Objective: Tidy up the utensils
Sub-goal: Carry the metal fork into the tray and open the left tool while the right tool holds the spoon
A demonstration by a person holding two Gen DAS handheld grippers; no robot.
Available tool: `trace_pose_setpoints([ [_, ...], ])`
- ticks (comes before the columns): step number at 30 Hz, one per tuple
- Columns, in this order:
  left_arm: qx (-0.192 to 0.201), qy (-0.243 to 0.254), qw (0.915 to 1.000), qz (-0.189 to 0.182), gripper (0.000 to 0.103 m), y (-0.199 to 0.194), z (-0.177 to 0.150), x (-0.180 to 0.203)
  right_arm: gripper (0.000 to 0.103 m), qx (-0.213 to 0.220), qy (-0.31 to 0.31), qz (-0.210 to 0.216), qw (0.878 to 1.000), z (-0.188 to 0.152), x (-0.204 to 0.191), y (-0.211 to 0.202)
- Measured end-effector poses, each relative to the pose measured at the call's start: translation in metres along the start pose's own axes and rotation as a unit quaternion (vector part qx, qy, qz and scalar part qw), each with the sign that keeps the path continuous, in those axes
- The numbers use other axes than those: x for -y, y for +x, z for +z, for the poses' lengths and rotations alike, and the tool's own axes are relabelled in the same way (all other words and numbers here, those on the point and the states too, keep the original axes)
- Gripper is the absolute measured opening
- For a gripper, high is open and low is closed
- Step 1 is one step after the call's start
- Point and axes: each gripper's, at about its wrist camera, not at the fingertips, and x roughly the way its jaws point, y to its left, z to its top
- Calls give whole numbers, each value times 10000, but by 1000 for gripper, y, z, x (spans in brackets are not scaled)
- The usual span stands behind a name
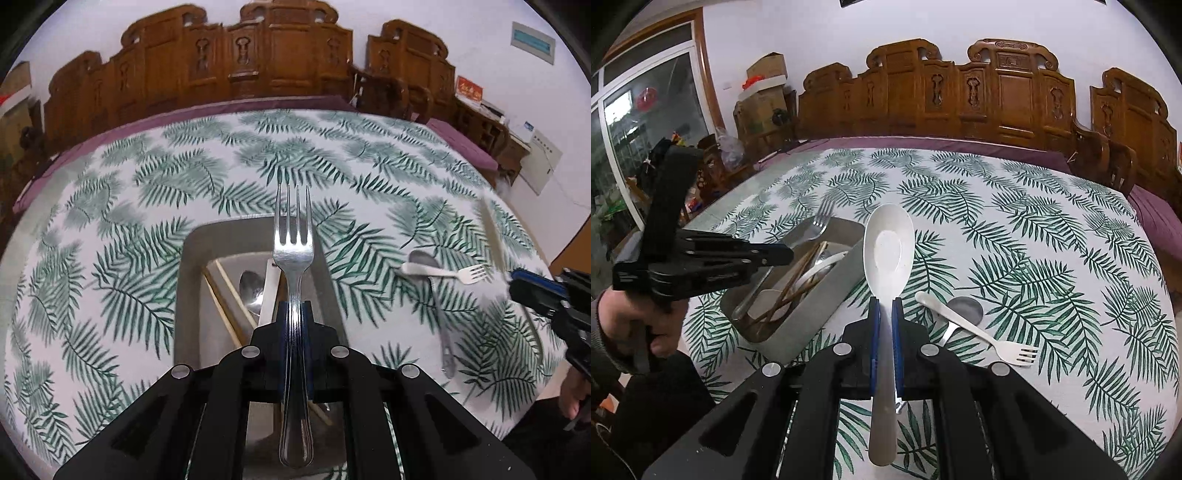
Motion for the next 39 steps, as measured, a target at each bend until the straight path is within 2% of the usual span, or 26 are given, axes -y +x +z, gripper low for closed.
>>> trace_pose_setpoints([
  [5, -255, -87, 9996, 103, 6, 25, 0, -3, 8, -45, 24, -16, 10000, -2, 2, 3],
  [13, -471, -95, 9988, 138, 6, 40, 0, -1, 8, -99, 68, -12, 9999, -5, 4, 6],
  [18, -360, -141, 9992, 142, 8, 26, -5, -5, 8, -136, 48, 21, 9999, -6, 0, 7],
  [27, 73, -137, 9998, 93, 9, -28, -20, -14, 8, -178, -38, 32, 9998, 2, -15, 7],
  [34, 308, -221, 9993, 67, 25, -59, -29, -25, 8, -110, -59, 125, 9998, 20, -40, 9],
  [36, 370, -251, 9990, 60, 33, -68, -31, -30, 8, -101, -58, 186, 9998, 26, -49, 12],
  [39, 447, -257, 9986, 115, 54, -80, -34, -35, 8, -130, -130, 205, 9996, 33, -64, 18],
])
